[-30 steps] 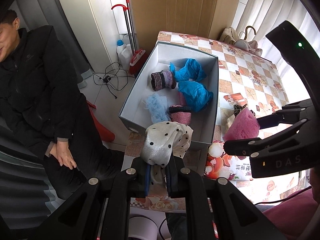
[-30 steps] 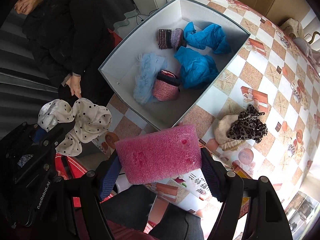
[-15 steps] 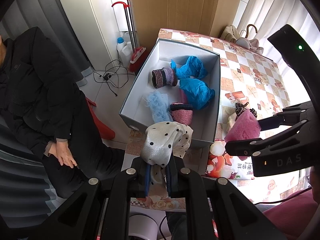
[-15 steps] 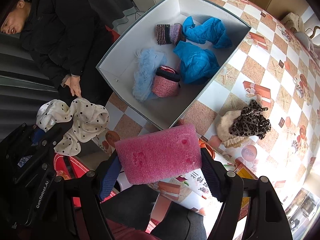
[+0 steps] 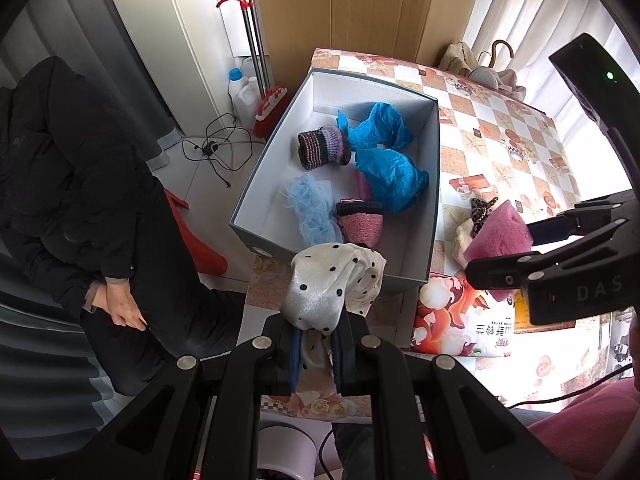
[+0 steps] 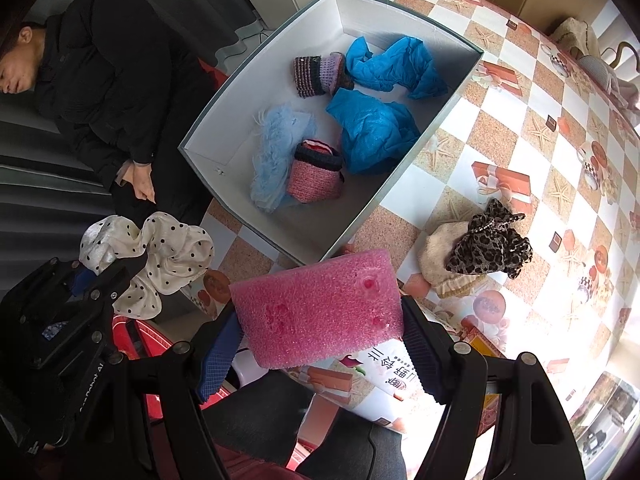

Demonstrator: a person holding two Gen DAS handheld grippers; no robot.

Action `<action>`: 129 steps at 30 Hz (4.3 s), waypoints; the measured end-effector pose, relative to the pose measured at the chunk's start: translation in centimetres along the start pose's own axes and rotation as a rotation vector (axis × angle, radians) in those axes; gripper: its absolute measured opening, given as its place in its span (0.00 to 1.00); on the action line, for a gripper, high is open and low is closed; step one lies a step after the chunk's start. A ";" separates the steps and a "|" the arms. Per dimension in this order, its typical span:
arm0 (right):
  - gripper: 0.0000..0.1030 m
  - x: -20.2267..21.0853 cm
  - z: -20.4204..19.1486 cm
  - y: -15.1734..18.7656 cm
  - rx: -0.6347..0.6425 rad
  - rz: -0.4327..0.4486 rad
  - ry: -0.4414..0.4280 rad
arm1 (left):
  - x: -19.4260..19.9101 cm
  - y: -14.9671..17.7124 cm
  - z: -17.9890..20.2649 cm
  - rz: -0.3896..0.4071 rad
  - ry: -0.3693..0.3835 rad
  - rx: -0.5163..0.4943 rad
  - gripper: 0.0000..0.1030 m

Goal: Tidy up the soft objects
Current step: 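Carry the polka-dot scrunchie and pink sponge over the white box with both tools, then open both tools to drop the scrunchie and sponge into the box, then grasp the beige knit cloth with the left tool while the right grasps the leopard-print scrunchie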

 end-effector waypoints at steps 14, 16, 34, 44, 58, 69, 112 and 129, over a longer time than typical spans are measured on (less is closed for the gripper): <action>0.74 1.6 2.2 -4.2 -0.044 0.086 0.012 | -2.4 -4.4 -2.0 -0.014 0.005 0.043 0.16; 0.74 1.6 2.6 -5.1 -0.061 0.091 0.003 | -3.1 -5.2 -2.0 -0.019 0.012 0.043 0.16; 0.74 0.8 2.5 -12.9 -0.083 0.113 -0.021 | -7.8 -9.8 -0.9 -0.082 0.005 0.035 0.16; 0.75 0.0 3.5 -13.8 -0.129 0.086 -0.079 | -7.9 -10.0 -0.8 -0.080 -0.020 0.053 0.80; 0.99 2.4 6.5 -12.0 -0.254 0.107 -0.221 | -6.2 -10.3 -1.0 -0.032 0.102 0.159 1.00; 0.99 8.2 13.1 -3.3 -0.460 0.052 -0.315 | -3.1 -9.9 7.6 -0.027 0.227 -0.124 1.00; 0.99 -11.0 37.5 7.4 -0.520 -0.227 0.187 | -19.8 -5.6 25.7 -0.427 0.069 -0.517 1.00; 0.99 -11.5 31.5 5.9 -0.397 -0.077 0.205 | -25.1 -4.4 24.3 -0.542 0.034 -0.438 1.00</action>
Point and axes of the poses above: each gripper's, at about its wrist camera, not at the fingertips, and x roughly against the way its jaws point, z to its right, y to its underside, the point moved 1 cm from there along -x, roughly the way its jaws point, and after that the axes turned 1 degree about x, right-handed, at the moved point
